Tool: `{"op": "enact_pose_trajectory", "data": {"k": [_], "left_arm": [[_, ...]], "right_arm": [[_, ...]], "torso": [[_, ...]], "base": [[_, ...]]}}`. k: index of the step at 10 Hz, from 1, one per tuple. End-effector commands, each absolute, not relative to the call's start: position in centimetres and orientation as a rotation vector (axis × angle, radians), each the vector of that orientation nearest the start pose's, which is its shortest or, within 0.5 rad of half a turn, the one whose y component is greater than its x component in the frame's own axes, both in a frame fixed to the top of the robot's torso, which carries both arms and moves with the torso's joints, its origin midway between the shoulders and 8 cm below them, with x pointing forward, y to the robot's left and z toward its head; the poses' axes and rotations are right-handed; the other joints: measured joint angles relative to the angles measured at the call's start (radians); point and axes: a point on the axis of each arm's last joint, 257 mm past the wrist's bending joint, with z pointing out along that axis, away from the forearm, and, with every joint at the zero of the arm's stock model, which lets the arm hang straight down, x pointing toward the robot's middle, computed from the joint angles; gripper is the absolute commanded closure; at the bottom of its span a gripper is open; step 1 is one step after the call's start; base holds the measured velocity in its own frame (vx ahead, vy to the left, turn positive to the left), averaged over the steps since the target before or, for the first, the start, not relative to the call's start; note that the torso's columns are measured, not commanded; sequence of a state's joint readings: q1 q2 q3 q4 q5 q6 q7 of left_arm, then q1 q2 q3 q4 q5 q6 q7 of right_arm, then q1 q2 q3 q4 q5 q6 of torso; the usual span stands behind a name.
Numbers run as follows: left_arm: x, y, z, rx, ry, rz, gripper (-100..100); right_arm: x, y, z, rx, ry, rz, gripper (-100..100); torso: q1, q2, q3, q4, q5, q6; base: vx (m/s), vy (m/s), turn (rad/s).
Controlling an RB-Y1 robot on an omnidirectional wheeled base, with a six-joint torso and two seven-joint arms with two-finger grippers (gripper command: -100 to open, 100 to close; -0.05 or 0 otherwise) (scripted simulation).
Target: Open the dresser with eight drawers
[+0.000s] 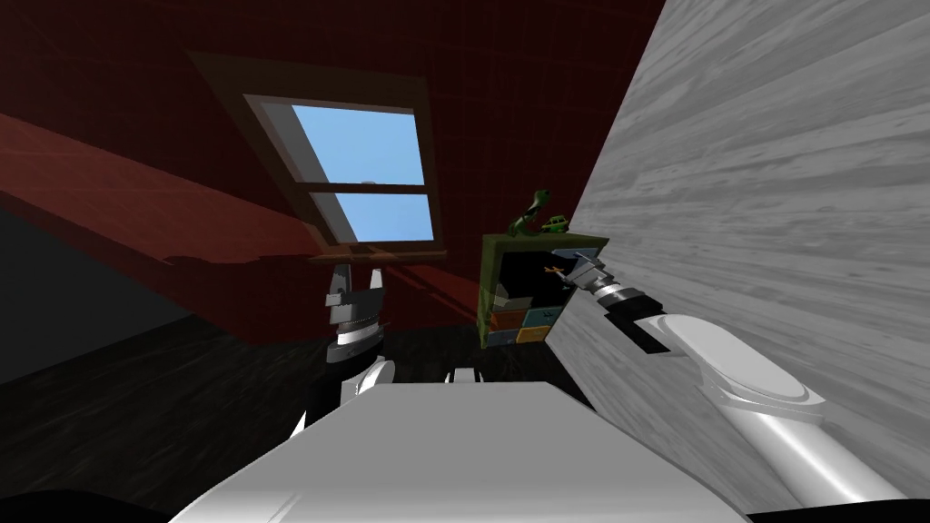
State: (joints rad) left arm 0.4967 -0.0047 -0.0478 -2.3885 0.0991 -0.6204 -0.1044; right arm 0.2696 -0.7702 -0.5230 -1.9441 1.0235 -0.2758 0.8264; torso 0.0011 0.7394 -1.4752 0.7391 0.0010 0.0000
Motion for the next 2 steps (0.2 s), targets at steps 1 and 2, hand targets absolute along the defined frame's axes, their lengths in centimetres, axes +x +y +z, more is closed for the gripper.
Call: {"op": "enact_pose_trajectory", "data": {"k": [1,2], "left_arm": [[29.58,27.14,9.07,-0.514,0.402,-1.357,0],[29.58,27.14,9.07,-0.514,0.402,-1.357,0]], "right_arm": [[44.47,-46.42,3.86,-0.847,1.068,-0.974,0],[44.47,-46.43,3.83,-0.847,1.068,-0.973,0]], "torso": [[0.0,0.0,0.0,0.0,0.0,0.0],[0.0,-0.001,0.0,0.0,0.0,0.0]], "base": [[0.0,0.0,0.0],[0.0,0.0,0.0]]}}
